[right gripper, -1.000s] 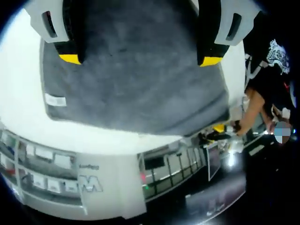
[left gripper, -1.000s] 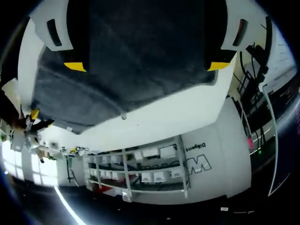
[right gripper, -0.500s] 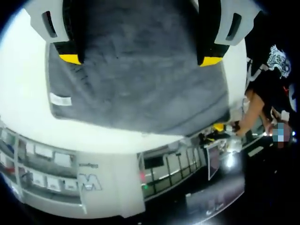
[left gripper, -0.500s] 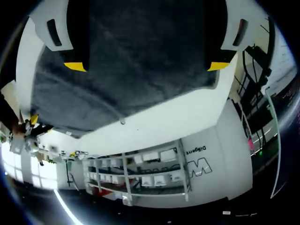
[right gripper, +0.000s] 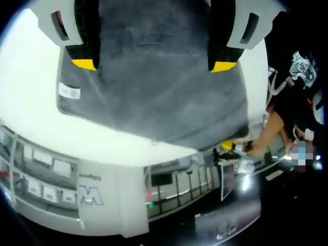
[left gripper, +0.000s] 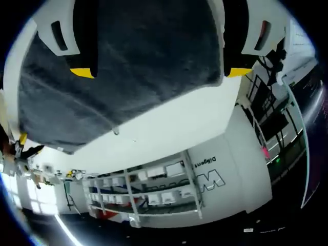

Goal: Open the folded towel by lifting each exposed corner and separating the folded layers until the towel lies flat within the target outline without major curled edges

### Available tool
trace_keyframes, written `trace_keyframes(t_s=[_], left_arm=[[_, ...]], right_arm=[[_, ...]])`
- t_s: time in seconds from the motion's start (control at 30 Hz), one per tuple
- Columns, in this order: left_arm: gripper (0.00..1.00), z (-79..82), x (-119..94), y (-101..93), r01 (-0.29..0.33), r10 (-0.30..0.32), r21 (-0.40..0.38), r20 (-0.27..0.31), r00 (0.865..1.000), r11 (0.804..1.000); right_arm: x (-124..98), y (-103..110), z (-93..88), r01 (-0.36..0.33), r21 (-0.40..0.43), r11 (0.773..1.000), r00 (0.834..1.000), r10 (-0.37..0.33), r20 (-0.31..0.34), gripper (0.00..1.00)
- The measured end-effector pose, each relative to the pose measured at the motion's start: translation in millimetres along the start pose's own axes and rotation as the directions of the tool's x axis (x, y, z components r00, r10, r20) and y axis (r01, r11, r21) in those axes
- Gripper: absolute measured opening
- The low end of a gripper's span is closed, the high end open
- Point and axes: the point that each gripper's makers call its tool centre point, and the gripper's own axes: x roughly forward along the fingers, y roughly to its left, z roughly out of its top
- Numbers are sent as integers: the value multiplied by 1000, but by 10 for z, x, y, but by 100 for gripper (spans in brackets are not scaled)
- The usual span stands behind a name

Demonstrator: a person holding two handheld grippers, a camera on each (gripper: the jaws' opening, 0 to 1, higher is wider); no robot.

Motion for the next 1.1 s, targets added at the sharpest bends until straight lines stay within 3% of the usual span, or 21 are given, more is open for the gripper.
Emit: trace_keyframes(t_s=[0.07, 0.17, 0.23, 0.3, 0.4, 0.47, 0.53, 0.6, 0.67, 0.77, 0.9, 1.0, 1.1], left_arm=[[98, -41, 92, 111, 0, 2, 26, -63, 998, 1000], [88, 77, 195, 269, 9, -7, 30, -69, 998, 1000], [89, 120, 234, 412, -5, 11, 58, -111, 994, 998], [87, 128, 293, 523, 14, 9, 134, -167, 986, 991], [78, 154, 403, 732, -11, 56, 189, -235, 970, 982], [77, 169, 510, 771, 10, 44, 198, -262, 964, 980], [75, 166, 606, 831, 9, 53, 207, -293, 955, 978], [69, 127, 687, 939, -14, 103, 256, -337, 936, 967], [67, 72, 745, 1013, -20, 137, 298, -378, 916, 954], [64, 37, 832, 1037, -20, 147, 303, -402, 904, 953], [52, -4, 925, 1050, -43, 141, 227, -436, 889, 973], [47, -71, 999, 1047, -46, 145, 215, -468, 872, 975], [40, -118, 1034, 1016, -51, 131, 177, -479, 868, 983]], right_arm=[[-28, -107, 94, 32, -19, 999, 999, -32, -2, 88], [-74, -287, 297, 81, -47, 996, 997, -81, 13, 84], [-90, -406, 420, 102, -44, 994, 995, -102, 12, 83], [-101, -523, 560, 122, -60, 991, 992, -122, 12, 79], [-76, -747, 740, 137, -63, 988, 990, -136, 23, 76], [-48, -893, 768, 161, -48, 986, 987, -160, 9, 74], [-16, -1097, 761, 198, -42, 979, 980, -199, -11, 69], [20, -1273, 750, 220, -11, 975, 975, -221, -18, 59], [62, -1448, 699, 246, 40, 968, 969, -245, -32, 57], [99, -1598, 629, 265, 48, 963, 963, -263, -57, 54], [208, -1779, 502, 286, 81, 955, 957, -281, -72, 48], [293, -1877, 334, 303, 94, 948, 950, -293, -107, 47], [334, -1989, 228, 322, 128, 938, 945, -309, -111, 43]])
